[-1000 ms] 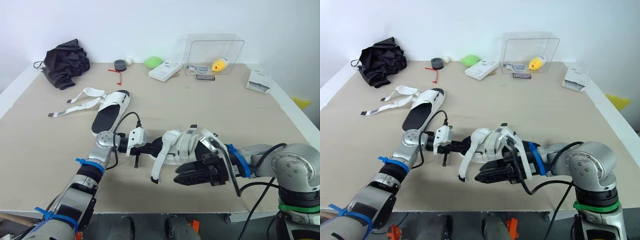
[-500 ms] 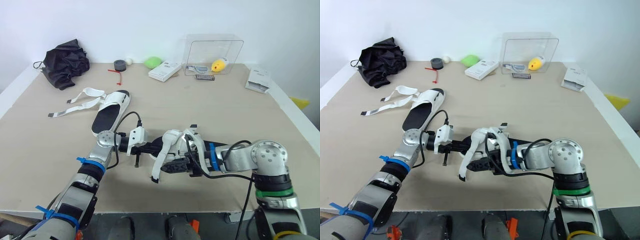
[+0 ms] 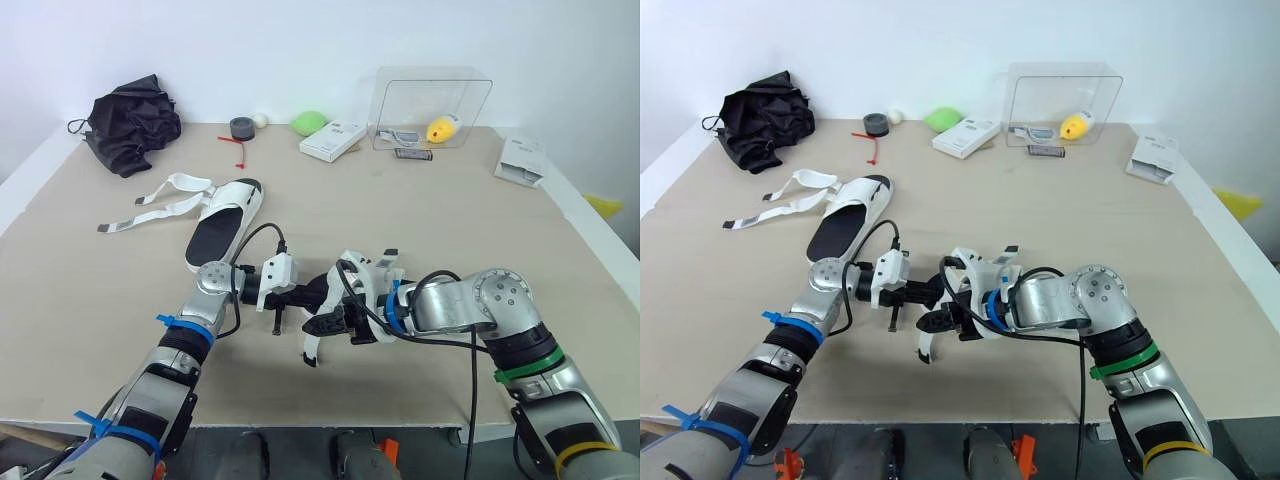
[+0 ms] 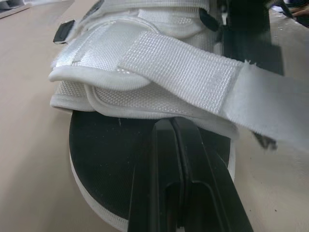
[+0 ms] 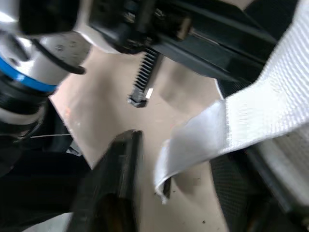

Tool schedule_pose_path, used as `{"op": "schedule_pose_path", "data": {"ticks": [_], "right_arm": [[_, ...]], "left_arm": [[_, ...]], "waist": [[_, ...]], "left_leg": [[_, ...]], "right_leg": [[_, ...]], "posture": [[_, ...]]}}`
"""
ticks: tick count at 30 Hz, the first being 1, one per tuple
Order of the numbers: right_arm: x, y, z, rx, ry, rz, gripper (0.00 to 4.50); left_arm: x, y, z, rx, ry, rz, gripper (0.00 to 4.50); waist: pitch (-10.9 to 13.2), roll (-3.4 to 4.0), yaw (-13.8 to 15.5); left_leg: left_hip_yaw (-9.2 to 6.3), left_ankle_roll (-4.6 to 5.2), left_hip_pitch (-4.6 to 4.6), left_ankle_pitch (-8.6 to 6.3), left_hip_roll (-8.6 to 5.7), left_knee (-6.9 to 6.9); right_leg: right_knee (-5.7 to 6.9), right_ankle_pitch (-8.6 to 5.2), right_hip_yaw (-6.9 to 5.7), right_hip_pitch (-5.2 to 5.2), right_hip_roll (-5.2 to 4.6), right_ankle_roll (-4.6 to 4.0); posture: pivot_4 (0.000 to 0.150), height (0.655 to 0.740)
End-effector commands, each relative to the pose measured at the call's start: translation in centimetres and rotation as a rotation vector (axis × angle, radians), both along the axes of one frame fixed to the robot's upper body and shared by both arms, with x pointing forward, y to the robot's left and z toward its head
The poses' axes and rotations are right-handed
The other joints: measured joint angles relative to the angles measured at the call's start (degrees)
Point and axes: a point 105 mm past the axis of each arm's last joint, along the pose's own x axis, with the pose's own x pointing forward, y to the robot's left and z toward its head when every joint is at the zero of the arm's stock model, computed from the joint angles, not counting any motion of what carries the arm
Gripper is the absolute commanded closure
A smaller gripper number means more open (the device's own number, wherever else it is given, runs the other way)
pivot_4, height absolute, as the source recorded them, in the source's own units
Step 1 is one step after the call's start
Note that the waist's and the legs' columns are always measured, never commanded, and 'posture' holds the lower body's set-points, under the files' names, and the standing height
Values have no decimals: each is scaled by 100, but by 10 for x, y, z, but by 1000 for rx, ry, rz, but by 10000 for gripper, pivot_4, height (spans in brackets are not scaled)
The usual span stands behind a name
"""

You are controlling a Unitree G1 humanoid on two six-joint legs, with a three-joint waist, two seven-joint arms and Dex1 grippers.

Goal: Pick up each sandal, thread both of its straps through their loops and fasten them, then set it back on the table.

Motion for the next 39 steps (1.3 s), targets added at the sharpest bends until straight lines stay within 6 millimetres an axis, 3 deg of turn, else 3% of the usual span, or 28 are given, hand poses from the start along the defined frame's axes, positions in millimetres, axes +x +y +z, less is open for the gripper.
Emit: {"op": "schedule_pose_path", "data": {"ticks": [1,7,10,12,22,29,39], "right_arm": [[0,3,22,48,-69,37,43513],[0,1,49,146,-113,104,43513],[19,-13,85,186,-171,83,43513],[29,-21,93,173,-173,53,43513],[43,-33,76,43,-115,61,43513],[55,-39,81,26,-110,45,43513],[49,-38,70,8,-52,97,43513]], "left_arm": [[-9,6,-30,109,73,-2,45000],[-8,6,-30,109,71,0,45000],[-8,6,-30,109,72,-1,45000],[-8,6,-31,110,71,-1,45000],[-6,7,-30,102,69,16,45000],[-8,9,-31,97,73,25,45000],[-9,10,-33,92,79,39,45000]], "waist": [[0,0,-1],[0,0,-2],[4,6,-3],[5,7,4],[0,4,6],[0,5,7],[0,6,6]], "left_leg": [[0,3,0,2,0,0],[2,8,-1,5,5,-1],[4,9,-2,4,7,-2],[12,12,-3,6,8,-2],[23,30,-3,-5,8,-13],[23,31,-4,-5,9,-14],[23,31,-4,-6,9,-14]], "right_leg": [[-2,3,1,0,-1,-1],[-6,7,0,-5,-6,-7],[-6,8,0,-9,-6,-8],[-9,10,-3,-10,-13,-10],[-14,4,-5,-11,-18,-15],[-13,4,-8,-12,-17,-15],[-13,6,-9,-13,-16,-11]], "posture": [[1500,7400],[1500,7400],[1500,7400],[1500,7400],[1500,7400],[1500,7400],[1500,7400]]}}
